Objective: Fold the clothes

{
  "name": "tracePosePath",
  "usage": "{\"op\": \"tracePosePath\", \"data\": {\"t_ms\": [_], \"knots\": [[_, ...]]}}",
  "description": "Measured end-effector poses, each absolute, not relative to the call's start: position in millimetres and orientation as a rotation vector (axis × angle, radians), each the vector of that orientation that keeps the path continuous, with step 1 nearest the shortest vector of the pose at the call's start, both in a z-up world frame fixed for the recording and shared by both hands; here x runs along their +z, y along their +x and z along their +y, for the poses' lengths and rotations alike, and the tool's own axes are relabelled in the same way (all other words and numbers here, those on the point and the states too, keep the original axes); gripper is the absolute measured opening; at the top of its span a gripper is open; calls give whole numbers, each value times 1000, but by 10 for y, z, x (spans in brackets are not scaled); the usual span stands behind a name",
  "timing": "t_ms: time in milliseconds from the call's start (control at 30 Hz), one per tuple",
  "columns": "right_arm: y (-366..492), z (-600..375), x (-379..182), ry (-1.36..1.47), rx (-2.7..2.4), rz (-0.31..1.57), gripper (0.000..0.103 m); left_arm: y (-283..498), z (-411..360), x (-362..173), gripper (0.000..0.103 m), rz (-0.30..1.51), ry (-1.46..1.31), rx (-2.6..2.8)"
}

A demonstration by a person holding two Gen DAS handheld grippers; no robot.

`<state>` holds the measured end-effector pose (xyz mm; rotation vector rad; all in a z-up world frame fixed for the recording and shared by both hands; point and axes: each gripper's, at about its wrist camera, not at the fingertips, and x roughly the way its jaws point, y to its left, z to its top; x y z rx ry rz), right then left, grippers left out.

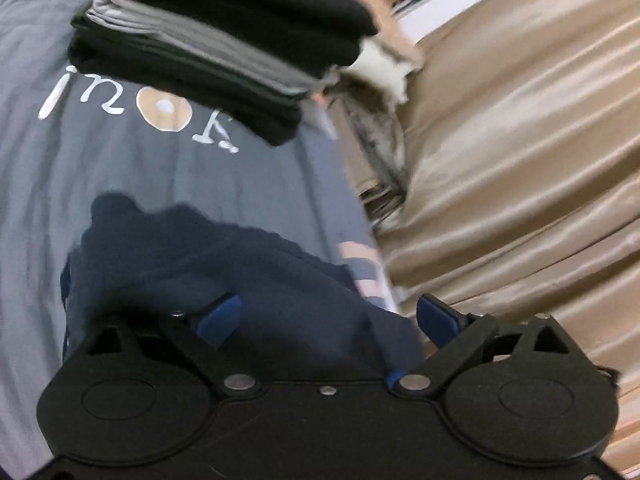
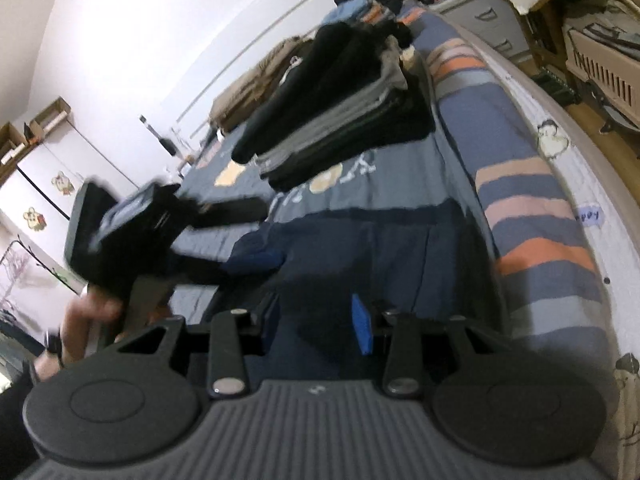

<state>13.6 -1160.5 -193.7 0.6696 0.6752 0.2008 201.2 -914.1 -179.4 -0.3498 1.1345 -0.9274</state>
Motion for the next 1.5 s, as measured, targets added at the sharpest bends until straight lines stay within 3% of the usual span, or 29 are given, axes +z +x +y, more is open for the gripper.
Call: {"op": "tracePosePath", "data": {"t_ms": [233,367,533,833,967,1067,1267,1500], "knots": [[126,-11637,-1983,678,201,668,39,2337,-9339,-1848,94,1061,-288,-689],[114,-11662,-1963,694,200,663,39,2248,-9125,-1750,93,996,-424,-710],[41,-11586,-1830,643,193,670,39,1594,-8717,-1329,94,870,-379,-788],[-879,-11238,-1575,580,138,591,39,-111,-8084,-1135,94,636,84,-783],[-1290,-11083,-1462,552,114,556,39,-507,-7965,-1367,94,728,132,-842],[-1507,-11089,-1642,636,94,567,39,-573,-7786,-1515,90,817,-9,-847],[-1545,-11069,-1908,692,164,661,39,-521,-7510,-1752,92,964,-443,-961],[-1610,-11172,-2137,736,138,772,37,-462,-7401,-2104,91,1057,-487,-917]]}}
